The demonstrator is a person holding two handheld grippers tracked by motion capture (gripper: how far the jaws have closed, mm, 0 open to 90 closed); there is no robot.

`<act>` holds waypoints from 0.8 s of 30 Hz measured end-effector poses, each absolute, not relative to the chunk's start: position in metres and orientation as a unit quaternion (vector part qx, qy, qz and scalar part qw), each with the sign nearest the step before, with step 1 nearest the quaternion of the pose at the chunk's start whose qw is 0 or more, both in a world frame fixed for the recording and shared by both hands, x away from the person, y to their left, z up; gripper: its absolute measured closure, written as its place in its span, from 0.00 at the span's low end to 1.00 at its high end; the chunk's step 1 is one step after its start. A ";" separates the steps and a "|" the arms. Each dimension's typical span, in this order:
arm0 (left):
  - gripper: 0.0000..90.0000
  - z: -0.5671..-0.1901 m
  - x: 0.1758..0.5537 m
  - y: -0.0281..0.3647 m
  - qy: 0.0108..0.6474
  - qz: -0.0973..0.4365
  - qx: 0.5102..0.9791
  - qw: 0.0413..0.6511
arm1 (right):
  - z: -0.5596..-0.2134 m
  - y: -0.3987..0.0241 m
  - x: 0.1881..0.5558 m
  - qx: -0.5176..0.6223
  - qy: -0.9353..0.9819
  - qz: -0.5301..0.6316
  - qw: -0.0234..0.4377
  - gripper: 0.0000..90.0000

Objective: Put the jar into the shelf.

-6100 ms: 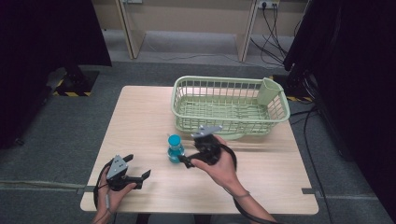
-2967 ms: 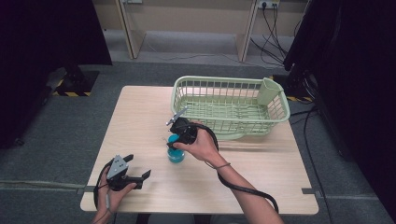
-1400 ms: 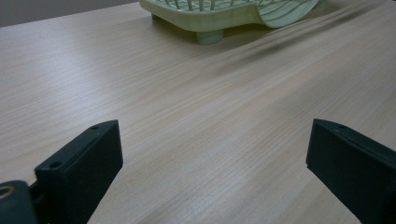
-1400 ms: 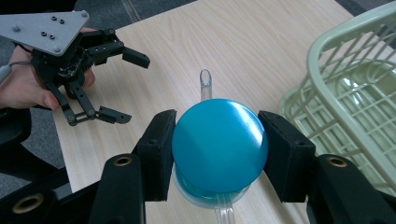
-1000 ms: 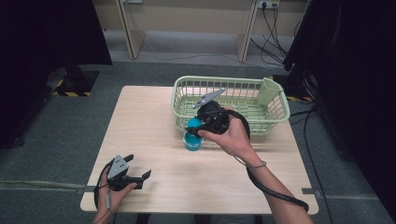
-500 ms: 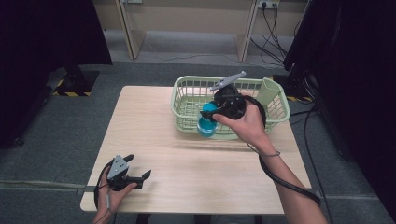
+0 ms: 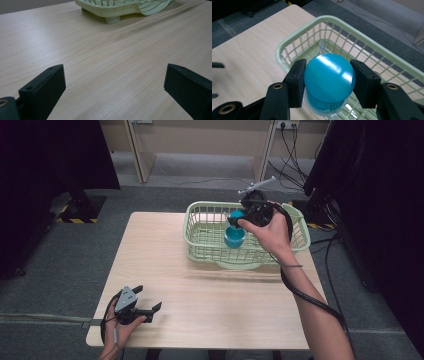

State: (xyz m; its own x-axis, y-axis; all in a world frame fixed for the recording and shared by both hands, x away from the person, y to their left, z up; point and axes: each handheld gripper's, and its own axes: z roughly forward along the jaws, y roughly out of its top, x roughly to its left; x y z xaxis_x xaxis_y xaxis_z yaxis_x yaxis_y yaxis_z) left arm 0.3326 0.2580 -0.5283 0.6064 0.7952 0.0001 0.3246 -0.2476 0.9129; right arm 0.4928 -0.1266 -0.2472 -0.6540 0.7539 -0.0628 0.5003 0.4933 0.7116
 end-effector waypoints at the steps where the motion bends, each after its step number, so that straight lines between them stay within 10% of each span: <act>1: 0.04 -0.528 0.333 0.258 0.372 0.241 0.752 0.488 | -0.247 -0.128 0.498 0.379 0.840 0.340 0.187 0.54; 24: 0.04 -0.528 0.333 0.258 0.372 0.238 0.752 0.489 | -0.284 -0.140 0.580 0.490 0.790 0.319 0.183 0.54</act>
State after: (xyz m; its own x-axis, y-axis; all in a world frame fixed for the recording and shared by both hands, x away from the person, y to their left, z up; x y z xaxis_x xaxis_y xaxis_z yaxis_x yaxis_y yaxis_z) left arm 0.3329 0.2584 -0.5283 0.6089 0.7932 -0.0063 0.3265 -0.2434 0.9133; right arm 0.5800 -0.1403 -0.2842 -0.4527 0.8914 0.0226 0.6576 0.3166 0.6836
